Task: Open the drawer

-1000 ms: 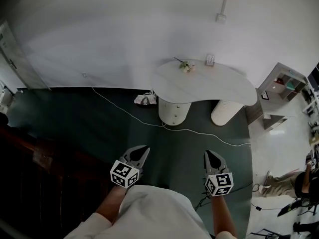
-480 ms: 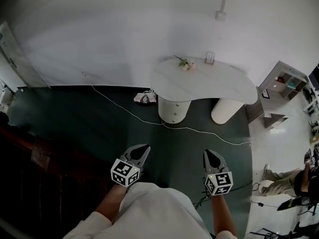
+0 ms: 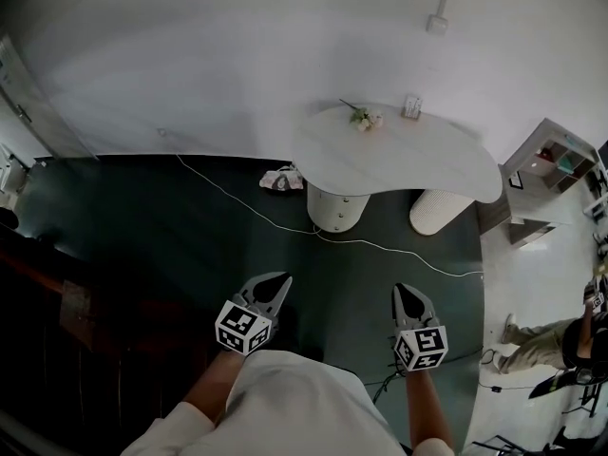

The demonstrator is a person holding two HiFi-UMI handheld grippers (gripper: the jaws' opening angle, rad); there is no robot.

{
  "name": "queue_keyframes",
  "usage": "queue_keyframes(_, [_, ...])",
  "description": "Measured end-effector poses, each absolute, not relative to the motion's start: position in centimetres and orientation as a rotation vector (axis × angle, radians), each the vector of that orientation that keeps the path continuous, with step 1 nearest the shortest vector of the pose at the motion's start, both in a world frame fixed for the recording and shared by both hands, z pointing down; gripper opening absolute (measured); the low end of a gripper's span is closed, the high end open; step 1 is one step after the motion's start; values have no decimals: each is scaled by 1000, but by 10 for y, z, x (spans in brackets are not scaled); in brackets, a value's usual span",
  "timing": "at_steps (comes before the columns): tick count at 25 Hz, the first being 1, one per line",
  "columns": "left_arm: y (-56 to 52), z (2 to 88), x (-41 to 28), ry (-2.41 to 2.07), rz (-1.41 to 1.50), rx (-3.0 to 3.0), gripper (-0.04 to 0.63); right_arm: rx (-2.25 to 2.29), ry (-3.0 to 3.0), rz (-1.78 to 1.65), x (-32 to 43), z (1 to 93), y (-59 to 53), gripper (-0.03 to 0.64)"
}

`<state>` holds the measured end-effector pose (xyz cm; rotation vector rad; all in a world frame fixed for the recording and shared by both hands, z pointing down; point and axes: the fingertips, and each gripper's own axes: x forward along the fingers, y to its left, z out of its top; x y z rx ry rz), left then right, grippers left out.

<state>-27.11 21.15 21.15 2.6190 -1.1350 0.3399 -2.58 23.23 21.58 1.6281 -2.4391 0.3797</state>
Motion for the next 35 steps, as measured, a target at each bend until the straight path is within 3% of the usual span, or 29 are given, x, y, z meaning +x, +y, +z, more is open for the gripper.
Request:
queue_keyframes(19, [41, 228, -292, -975, 357, 2698, 6, 1734, -2336, 408, -60, 233, 95, 11])
queue_keyframes(35, [-15, 239, -291, -908, 334, 2699, 6, 1783, -2255, 454, -61, 245, 62, 11])
